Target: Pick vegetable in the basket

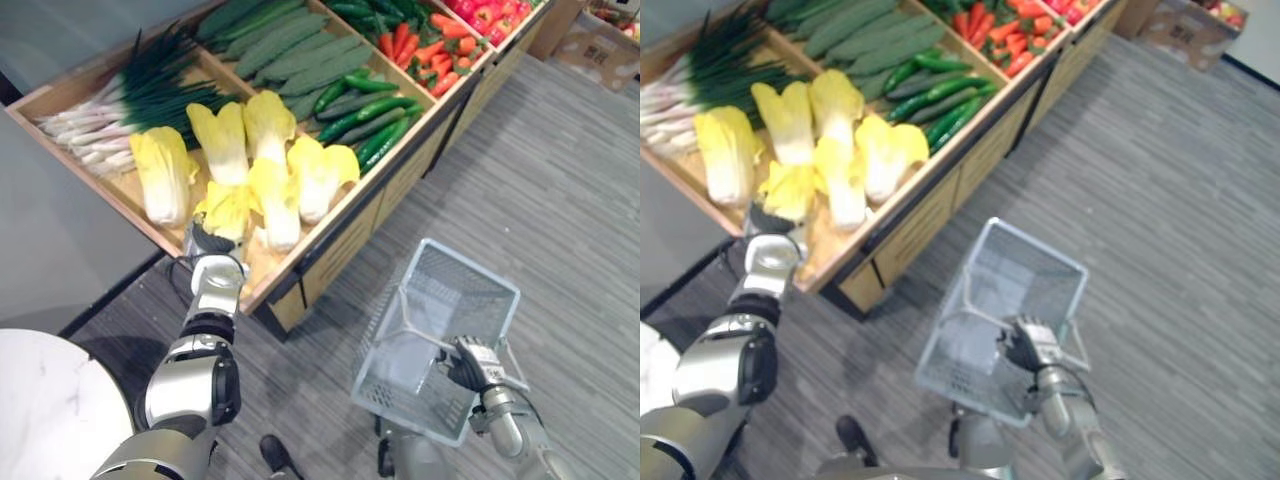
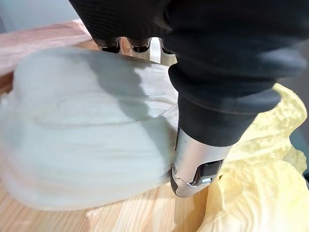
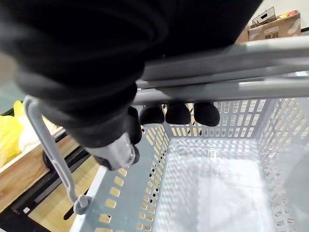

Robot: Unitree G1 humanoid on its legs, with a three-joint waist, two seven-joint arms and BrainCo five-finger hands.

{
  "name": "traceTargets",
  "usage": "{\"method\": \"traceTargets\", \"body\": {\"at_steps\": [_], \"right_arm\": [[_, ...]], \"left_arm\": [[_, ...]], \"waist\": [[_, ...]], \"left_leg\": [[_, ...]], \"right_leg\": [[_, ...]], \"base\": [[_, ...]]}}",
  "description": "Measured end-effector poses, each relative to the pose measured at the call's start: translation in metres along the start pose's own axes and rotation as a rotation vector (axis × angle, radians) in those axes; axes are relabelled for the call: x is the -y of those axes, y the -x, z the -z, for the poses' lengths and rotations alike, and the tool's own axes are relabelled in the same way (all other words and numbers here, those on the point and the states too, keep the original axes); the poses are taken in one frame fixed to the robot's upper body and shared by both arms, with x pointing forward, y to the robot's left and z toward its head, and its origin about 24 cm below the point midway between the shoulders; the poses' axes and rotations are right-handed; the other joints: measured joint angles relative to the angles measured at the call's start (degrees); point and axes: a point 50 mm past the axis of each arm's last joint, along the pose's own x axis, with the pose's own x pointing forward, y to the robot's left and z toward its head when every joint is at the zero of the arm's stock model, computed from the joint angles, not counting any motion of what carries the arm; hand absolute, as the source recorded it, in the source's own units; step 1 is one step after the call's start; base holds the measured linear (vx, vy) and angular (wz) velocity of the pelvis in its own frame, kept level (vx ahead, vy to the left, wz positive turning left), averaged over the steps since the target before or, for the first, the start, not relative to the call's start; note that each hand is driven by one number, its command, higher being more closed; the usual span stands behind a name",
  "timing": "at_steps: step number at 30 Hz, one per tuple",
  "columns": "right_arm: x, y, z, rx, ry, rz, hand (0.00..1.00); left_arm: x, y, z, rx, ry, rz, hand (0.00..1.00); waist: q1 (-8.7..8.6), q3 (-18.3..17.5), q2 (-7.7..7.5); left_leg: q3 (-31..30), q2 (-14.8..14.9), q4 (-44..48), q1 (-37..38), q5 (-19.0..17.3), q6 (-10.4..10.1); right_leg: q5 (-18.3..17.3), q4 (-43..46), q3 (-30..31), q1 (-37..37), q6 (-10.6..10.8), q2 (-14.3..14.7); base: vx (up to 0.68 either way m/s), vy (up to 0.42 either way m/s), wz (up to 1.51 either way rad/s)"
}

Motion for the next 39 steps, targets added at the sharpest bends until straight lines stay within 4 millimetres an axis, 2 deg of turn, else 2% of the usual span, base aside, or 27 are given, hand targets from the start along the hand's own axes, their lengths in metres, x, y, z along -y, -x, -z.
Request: {"method": "traceTargets", "body": {"at_steps": [4,10,14,17,22,31,38,39], "right_arm": [[-0.007,0.006,0.009,-0.045,0.003,-0.032,1.0],[-0.015,0.011,0.022,-0.139,-0.025,-0.043,1.0],[-0.012,0.015,0.04,-0.226,-0.016,-0.032,1.0],[-0.012,0.017,0.05,-0.285,-0.009,-0.038,1.0],[-0.01,0.012,0.053,-0.294,-0.014,-0.054,1.0],[-0.01,0.005,0.048,-0.286,-0.049,-0.04,1.0],[-0.009,0.001,0.047,-0.28,-0.053,-0.042,1.0],[-0.008,-0.004,0.047,-0.277,-0.054,-0.046,1.0]], "left_arm": [[0.003,0.006,0.01,-0.001,-0.001,0.004,1.0],[-0.004,0.013,0.024,0.018,-0.022,-0.016,1.0],[-0.022,0.018,0.027,0.095,-0.063,-0.084,1.0],[-0.034,0.022,0.026,0.14,-0.065,-0.118,1.0],[-0.041,0.025,0.027,0.186,-0.118,-0.131,1.0],[-0.034,0.028,0.023,0.236,-0.166,-0.096,1.0],[-0.03,0.038,-0.003,0.385,-0.186,-0.064,1.0],[-0.028,0.046,-0.01,0.446,-0.183,-0.045,1.0]], "waist": [[0.18,-2.01,1.83],[0.58,-4.46,3.29],[3.13,-5.82,4.73],[4.27,-7.04,5.21],[5.03,-8.13,4.78],[4.76,-8.72,4.11],[4.97,-9.42,3.03],[4.95,-9.47,2.98]], "left_leg": [[-1.02,0.09,0.0,0.57,-0.01,0.01],[-2.56,0.26,0.0,1.5,0.23,0.06],[-3.58,0.23,-0.02,1.18,0.42,-0.09],[-4.79,0.27,-0.03,0.7,0.71,-0.01],[-5.82,0.12,-0.05,0.49,1.17,-0.22],[-5.93,-0.02,-0.17,0.45,1.28,-0.14],[-5.93,-0.07,-0.04,0.55,1.48,0.15],[-5.86,-0.11,-0.04,0.69,1.47,0.16]], "right_leg": [[-0.13,-0.01,-1.0,1.18,-0.15,0.16],[-0.91,-0.02,-2.81,3.16,-0.83,0.1],[-1.3,-0.03,-3.61,3.36,-0.85,-0.09],[-1.46,-0.04,-4.65,3.63,-1.06,-0.28],[-1.28,-0.04,-5.59,4.04,-0.83,-0.79],[-1.17,-0.03,-5.62,4.04,-0.73,-0.98],[-0.95,-0.03,-5.6,4.14,-1.01,-1.0],[-0.95,-0.03,-5.52,4.21,-0.99,-1.02]], "base": [[-0.03,0.029,0.12],[-0.07,0.023,0.13],[-0.09,0.029,0.12],[-0.06,0.032,0.18],[-0.06,0.046,0.11],[-0.03,0.041,0.0],[-0.03,0.043,0.0],[-0.05,0.052,-0.02]]}}
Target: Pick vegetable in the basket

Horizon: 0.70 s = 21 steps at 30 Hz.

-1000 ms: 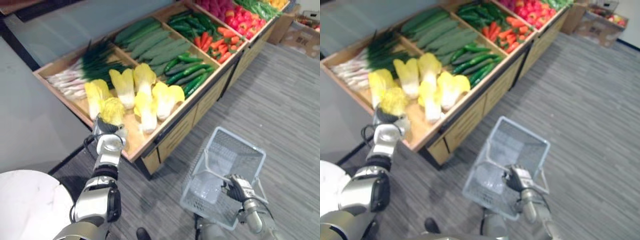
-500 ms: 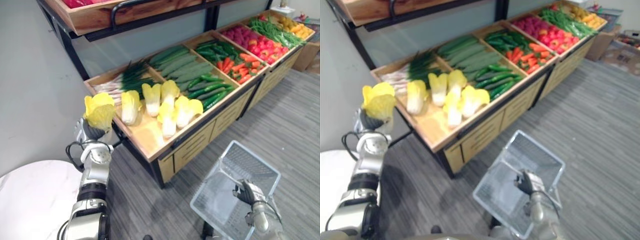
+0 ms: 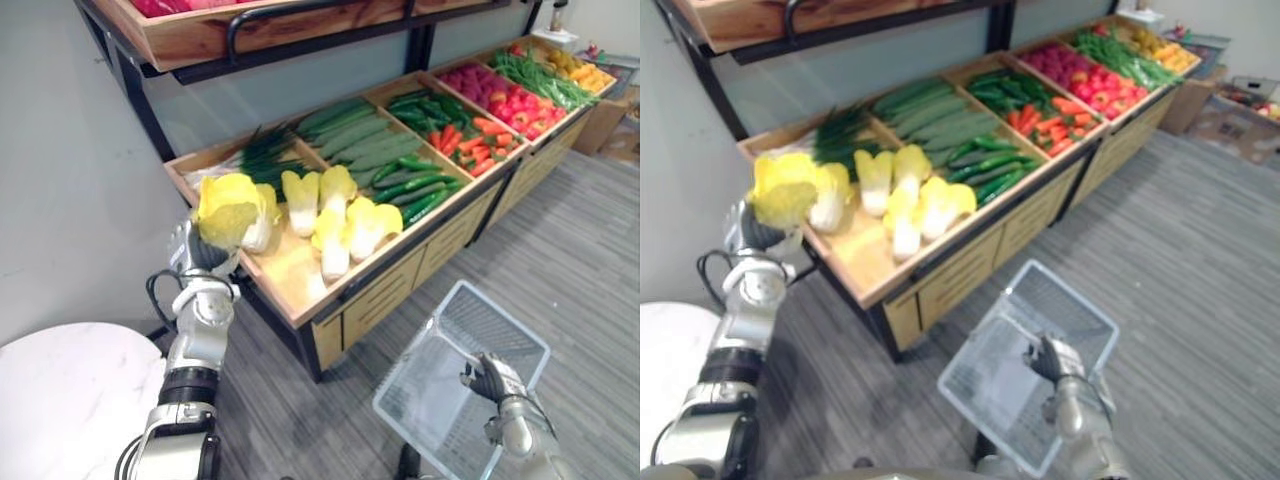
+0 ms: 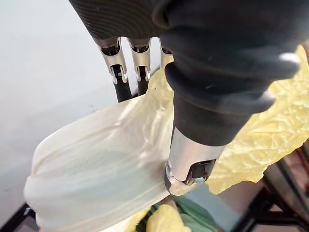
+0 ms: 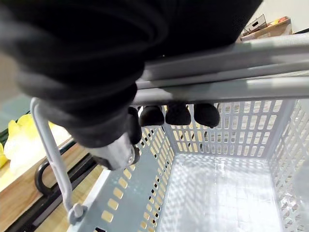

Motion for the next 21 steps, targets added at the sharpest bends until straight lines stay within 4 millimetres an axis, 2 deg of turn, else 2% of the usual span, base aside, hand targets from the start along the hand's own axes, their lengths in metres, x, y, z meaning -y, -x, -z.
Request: {"method": "traceTargets", "body": {"at_steps": [4,13,21], "right_arm": [[0.003,-0.013,0.0,-0.025,-0.024,-0.017,1.0],[0.011,-0.034,-0.008,-0.031,-0.05,-0.024,1.0],[0.023,-0.052,-0.019,-0.031,-0.078,-0.027,1.0]], "left_arm": [[0.008,0.012,-0.026,0.157,0.027,0.073,1.0],[0.022,0.034,-0.062,0.356,0.078,0.214,1.0],[0.051,0.076,-0.103,0.548,0.181,0.44,1.0]], "waist": [[1.04,-0.06,0.1],[1.55,-0.19,0.15],[2.66,-1.19,0.42]], "left_leg": [[0.11,0.0,0.0,0.23,-0.06,-0.09],[-0.39,-0.23,-0.3,0.76,0.02,0.01],[-0.46,-0.11,-0.33,0.96,0.14,0.03]], "right_leg": [[-0.16,0.0,0.15,0.11,0.28,0.03],[-0.12,0.0,-0.19,0.99,0.42,-0.29],[-0.11,0.0,-0.36,1.29,0.43,-0.22]], "base": [[-0.06,0.042,-0.02],[-0.02,0.014,0.02],[-0.04,0.037,0.01]]}}
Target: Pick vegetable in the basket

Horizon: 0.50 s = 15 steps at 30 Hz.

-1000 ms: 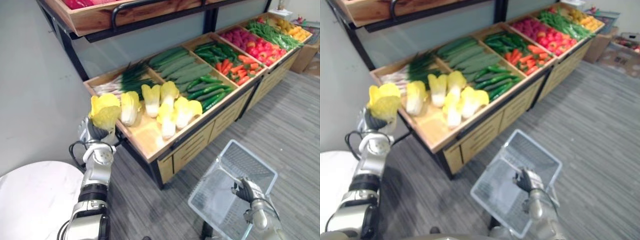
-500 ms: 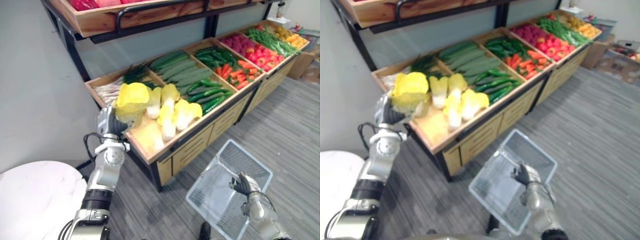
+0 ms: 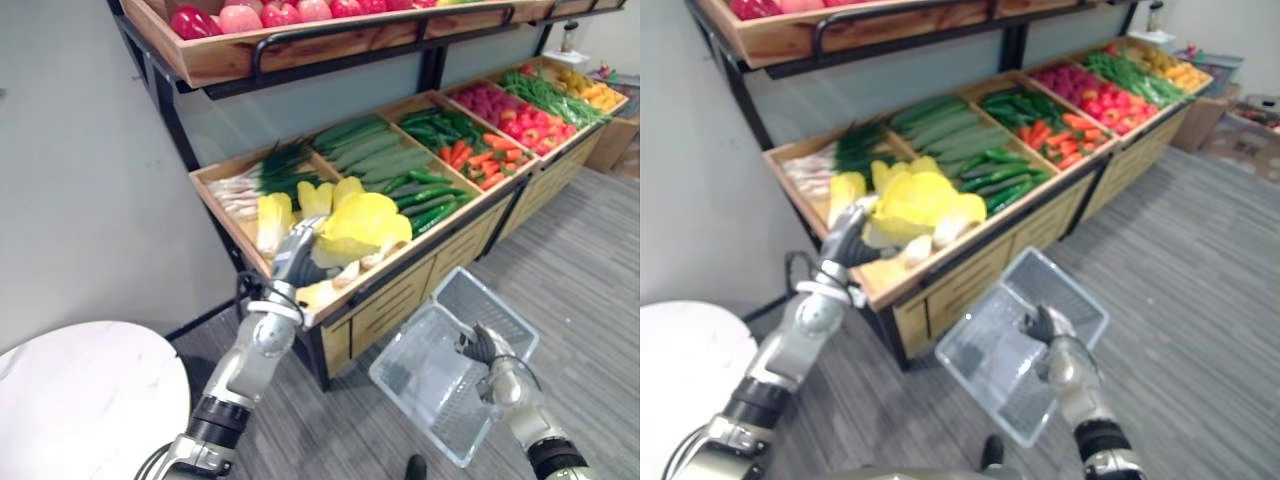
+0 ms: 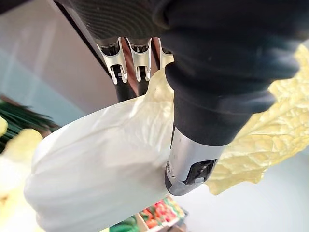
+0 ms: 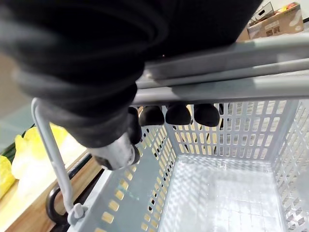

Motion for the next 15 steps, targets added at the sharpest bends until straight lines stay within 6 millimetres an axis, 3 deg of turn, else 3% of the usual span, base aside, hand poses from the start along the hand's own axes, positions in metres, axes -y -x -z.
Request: {"method": "traceTargets", "body": {"at_steps": [15], "right_arm": [[0.029,-0.027,-0.035,0.053,-0.084,0.06,1.0]], "left_arm": [[0.061,0.018,-0.057,0.188,0.211,0.31,1.0]], "waist": [[0.74,-0.33,-0.38]], "left_leg": [[1.51,0.84,-0.03,1.29,-0.04,-0.18]], "right_leg": [[-0.08,0.0,0.48,0.62,-0.08,0.46]], "base": [[-0.04,0.031,-0.03]]}}
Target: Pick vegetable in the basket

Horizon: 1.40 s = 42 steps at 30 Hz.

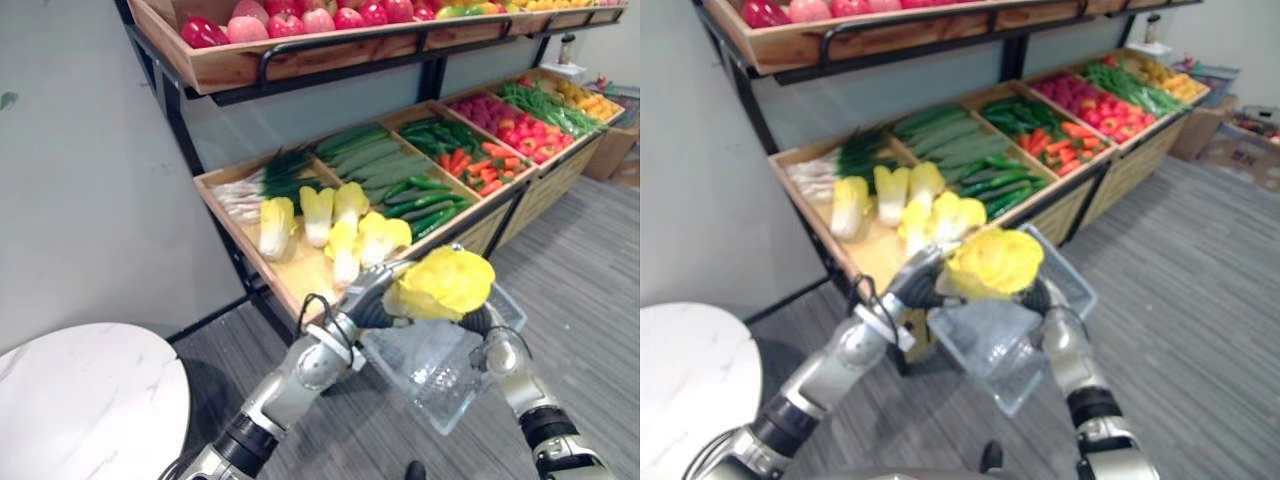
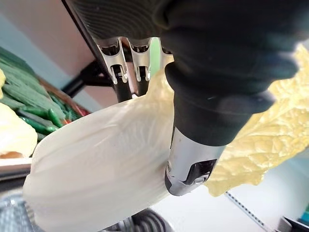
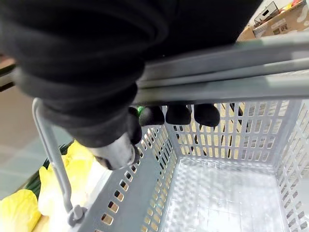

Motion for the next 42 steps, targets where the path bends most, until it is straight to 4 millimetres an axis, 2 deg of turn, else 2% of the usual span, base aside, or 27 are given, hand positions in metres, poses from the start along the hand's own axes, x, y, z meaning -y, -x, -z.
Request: {"method": "traceTargets", "body": {"at_steps": [3,11,18,24,29,35,42], "right_arm": [[0.005,-0.006,-0.009,0.02,-0.021,0.003,1.0],[0.014,-0.013,-0.021,0.046,-0.036,0.029,1.0],[0.019,-0.017,-0.027,0.062,-0.039,0.032,1.0],[0.031,-0.019,-0.028,0.083,0.013,-0.015,1.0],[0.039,-0.02,-0.034,0.125,0.077,-0.052,1.0],[0.035,-0.018,-0.042,0.185,0.1,-0.097,1.0],[0.041,-0.009,-0.039,0.228,0.122,-0.148,1.0]], "left_arm": [[0.011,0.001,-0.005,0.011,0.028,0.037,1.0],[0.023,0.009,-0.005,-0.015,0.066,0.061,1.0],[0.037,0.018,0.013,-0.126,0.098,0.075,1.0],[0.036,0.027,0.036,-0.242,0.075,0.067,1.0],[0.031,0.031,0.045,-0.287,0.044,0.056,1.0],[0.032,0.037,0.058,-0.348,0.007,0.059,1.0],[0.03,0.042,0.07,-0.408,-0.032,0.063,1.0]], "waist": [[0.91,-0.04,-0.23],[0.88,0.04,-1.02],[0.8,0.21,-1.8],[0.7,0.42,-2.23],[0.42,0.59,-2.51],[-1.14,0.72,-2.73],[-2.2,0.75,-2.76]], "left_leg": [[0.95,0.35,0.0,0.56,-0.2,-0.28],[0.98,0.42,0.0,0.54,-0.3,-0.43],[0.97,0.41,-0.01,0.55,-0.37,-0.51],[1.03,0.37,-0.01,0.43,-0.43,-0.59],[1.17,0.29,0.0,0.43,-0.48,-0.65],[1.64,0.26,0.0,0.43,-0.66,-0.86],[1.85,0.27,0.0,0.43,-0.79,-1.01]], "right_leg": [[-0.02,0.0,0.91,-0.01,-0.03,0.46],[-0.1,0.0,0.95,-0.09,-0.13,0.59],[-0.12,0.0,1.26,-0.25,-0.15,0.69],[-0.12,0.0,1.53,-0.56,-0.15,0.71],[-0.13,0.0,1.71,-0.73,-0.16,0.93],[-0.13,-0.01,2.28,-1.1,-0.17,1.01],[-0.21,-0.01,2.53,-1.28,-0.26,1.06]], "base": [[-0.02,0.026,-0.15],[0.0,0.006,-0.01],[0.0,0.0,0.0],[-0.02,0.012,-0.01],[-0.01,0.011,-0.02],[-0.01,0.019,-0.04],[-0.01,0.008,-0.01]]}}
